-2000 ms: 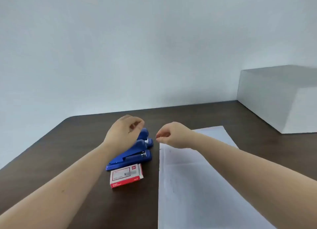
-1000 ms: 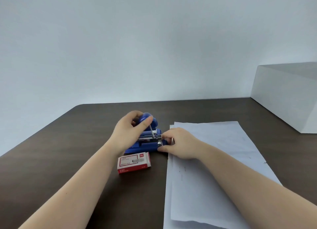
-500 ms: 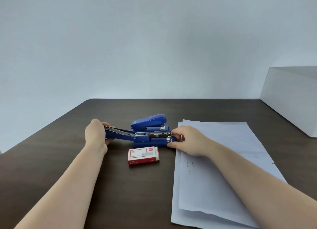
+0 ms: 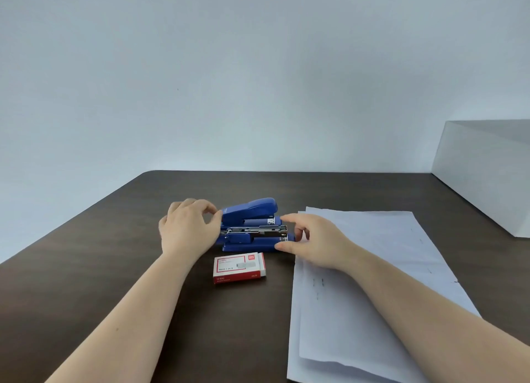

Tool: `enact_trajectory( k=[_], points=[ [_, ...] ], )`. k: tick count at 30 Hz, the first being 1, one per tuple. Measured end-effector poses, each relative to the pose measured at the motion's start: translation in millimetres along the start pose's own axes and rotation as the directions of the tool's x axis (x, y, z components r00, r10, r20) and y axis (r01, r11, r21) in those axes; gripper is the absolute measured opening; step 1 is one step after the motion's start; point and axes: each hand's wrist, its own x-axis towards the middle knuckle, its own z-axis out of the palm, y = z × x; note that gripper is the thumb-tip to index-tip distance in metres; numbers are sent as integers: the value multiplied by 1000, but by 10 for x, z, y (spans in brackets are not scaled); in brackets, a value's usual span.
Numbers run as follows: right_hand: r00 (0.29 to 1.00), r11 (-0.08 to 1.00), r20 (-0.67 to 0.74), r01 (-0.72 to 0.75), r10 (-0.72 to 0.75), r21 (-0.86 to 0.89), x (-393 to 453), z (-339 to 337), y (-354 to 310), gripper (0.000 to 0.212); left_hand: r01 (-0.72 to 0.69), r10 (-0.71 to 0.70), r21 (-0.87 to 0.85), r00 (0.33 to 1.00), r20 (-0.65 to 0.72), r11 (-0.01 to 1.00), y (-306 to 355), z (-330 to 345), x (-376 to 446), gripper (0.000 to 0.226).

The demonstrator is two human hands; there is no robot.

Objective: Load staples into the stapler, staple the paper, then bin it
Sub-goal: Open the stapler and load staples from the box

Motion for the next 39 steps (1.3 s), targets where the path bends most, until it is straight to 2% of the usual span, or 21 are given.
enact_trajectory(
  k=[1,2,3,4,6,7,10,13,18,22,27,31,33,35,37,39],
  points=[
    [1000,1000,-27,1,-1,12,-7,-12,-22,48,-70,72,-111,997,11,991,49,-50,-18,18],
    [999,1000,-45,10,-9,29,-12,-25,-48,48,-116,139,-247,987,81,962,91,-103,-40,20],
    [998,998,-51,26,-24,51,-21,-38,-73,46,-142,220,-345,956,197,928,126,-156,-67,22],
    [998,996,-41,46,-43,77,-30,-47,-97,44,-177,308,-372,892,330,911,149,-198,-89,24],
    [997,991,26,67,-70,118,-54,-49,-149,42,-264,411,-331,738,536,906,153,-234,-105,31],
    [994,990,77,62,-72,125,-72,-42,-179,42,-303,430,-306,682,592,902,141,-236,-101,36],
    [971,998,236,29,-40,50,-109,-3,-272,54,-349,424,-253,615,665,903,115,-238,-85,46],
    [950,998,309,57,-47,-25,-112,3,-325,58,-371,405,-207,604,687,905,120,-232,-99,48],
    [936,993,342,109,-83,-55,-118,13,-355,45,-404,444,-229,595,670,886,164,-223,-131,43],
    [946,998,320,60,-53,-14,-115,8,-305,37,-387,445,-250,585,677,888,143,-222,-123,40],
    [926,999,376,36,-20,-36,-91,-66,-260,26,-347,428,-264,582,691,900,68,-245,-77,37],
    [922,998,386,20,7,-66,-81,-129,-234,27,-319,406,-261,586,702,911,20,-268,-53,39],
    [929,998,370,7,14,-55,-82,-130,-240,38,-318,408,-265,584,702,910,14,-267,-49,38],
    [955,1000,296,4,-5,3,-85,-111,-259,44,-323,409,-262,579,706,909,20,-265,-46,37],
    [974,996,210,85,-85,12,-83,-85,-302,32,-327,407,-257,574,710,909,26,-266,-45,38],
    [967,983,194,175,-163,-46,-82,-55,-350,18,-326,406,-257,574,711,910,32,-267,-44,36]
  ],
)
